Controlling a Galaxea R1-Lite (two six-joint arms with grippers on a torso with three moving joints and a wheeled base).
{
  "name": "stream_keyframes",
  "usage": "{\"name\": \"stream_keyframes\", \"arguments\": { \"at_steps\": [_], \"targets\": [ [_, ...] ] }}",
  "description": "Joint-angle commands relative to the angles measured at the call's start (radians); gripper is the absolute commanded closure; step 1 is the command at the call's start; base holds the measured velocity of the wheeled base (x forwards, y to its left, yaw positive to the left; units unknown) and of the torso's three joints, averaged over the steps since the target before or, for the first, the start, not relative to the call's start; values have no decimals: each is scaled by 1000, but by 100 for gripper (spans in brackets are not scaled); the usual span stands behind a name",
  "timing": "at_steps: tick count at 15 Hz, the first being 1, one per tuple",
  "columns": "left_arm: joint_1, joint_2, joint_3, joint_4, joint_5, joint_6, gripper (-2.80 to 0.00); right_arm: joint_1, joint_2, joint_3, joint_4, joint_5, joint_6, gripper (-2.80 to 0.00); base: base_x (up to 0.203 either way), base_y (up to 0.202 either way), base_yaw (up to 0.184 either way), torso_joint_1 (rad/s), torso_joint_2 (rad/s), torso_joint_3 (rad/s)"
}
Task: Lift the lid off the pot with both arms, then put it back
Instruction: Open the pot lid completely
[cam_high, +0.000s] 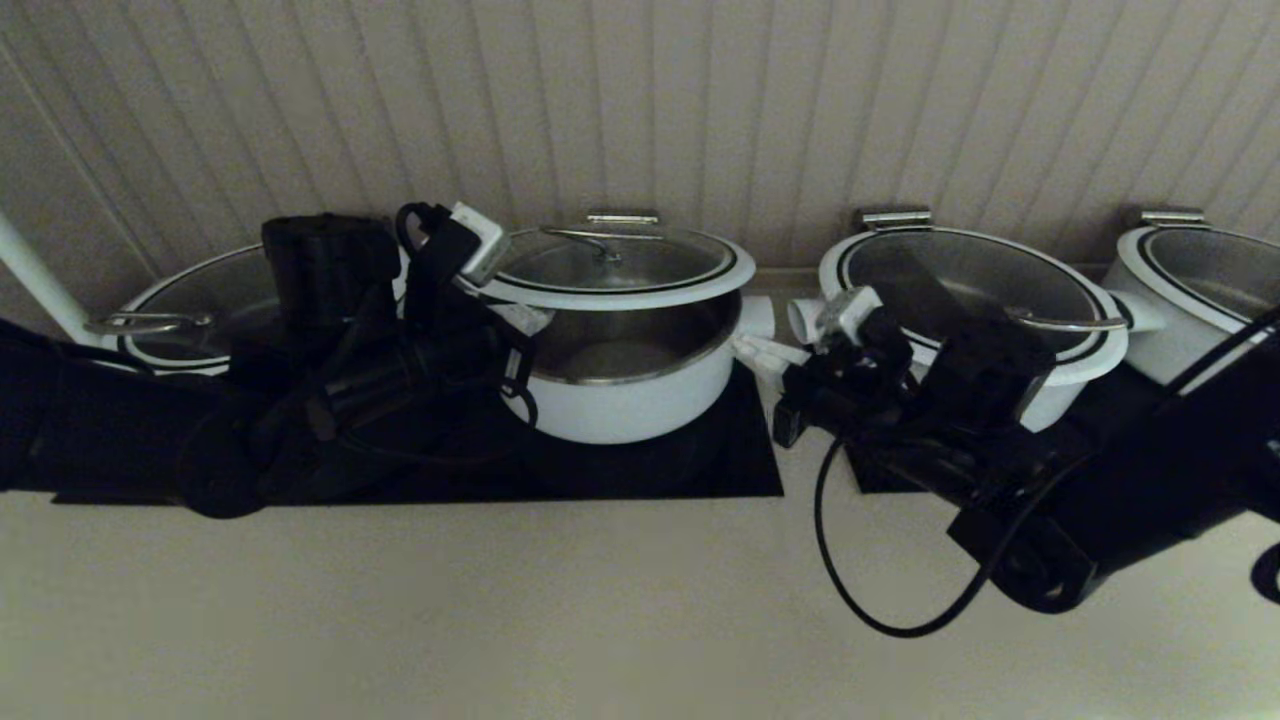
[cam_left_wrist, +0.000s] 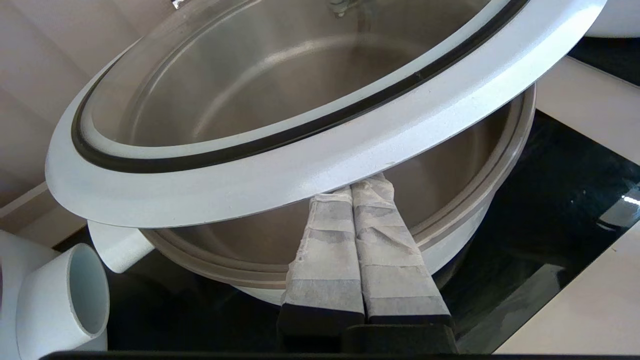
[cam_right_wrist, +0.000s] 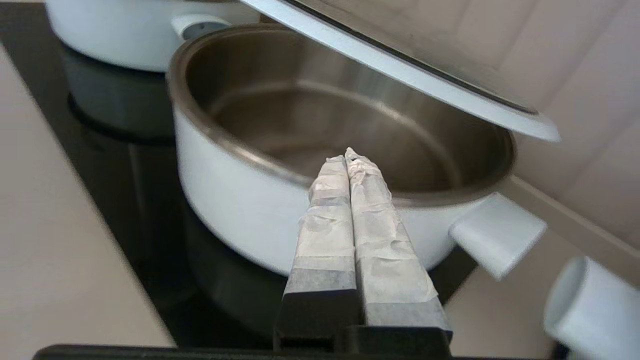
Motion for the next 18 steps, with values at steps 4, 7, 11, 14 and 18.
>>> {"name": "stream_keyframes", "arguments": {
  "at_steps": [4, 7, 11, 14, 18],
  "targets": [
    [0, -8, 1, -5, -1, 1, 0, -1, -168, 155, -3, 0, -2, 0, 0, 0, 0, 0, 0, 0],
    [0, -10, 4, -5, -1, 1, 0, -6, -279, 260, 23, -2, -2, 0, 0, 0, 0, 0, 0, 0],
    [0, -17, 6, -5, -1, 2, 0, -78, -461, 387, 122, -12, -2, 0, 0, 0, 0, 0, 0, 0],
    [0, -21, 9, -5, -1, 2, 0, -138, -597, 550, 175, -87, -2, 0, 0, 0, 0, 0, 0, 0],
    [0, -24, 11, -5, -1, 3, 0, -174, -728, 773, 196, -251, -2, 0, 0, 0, 0, 0, 0, 0]
  ]
}}
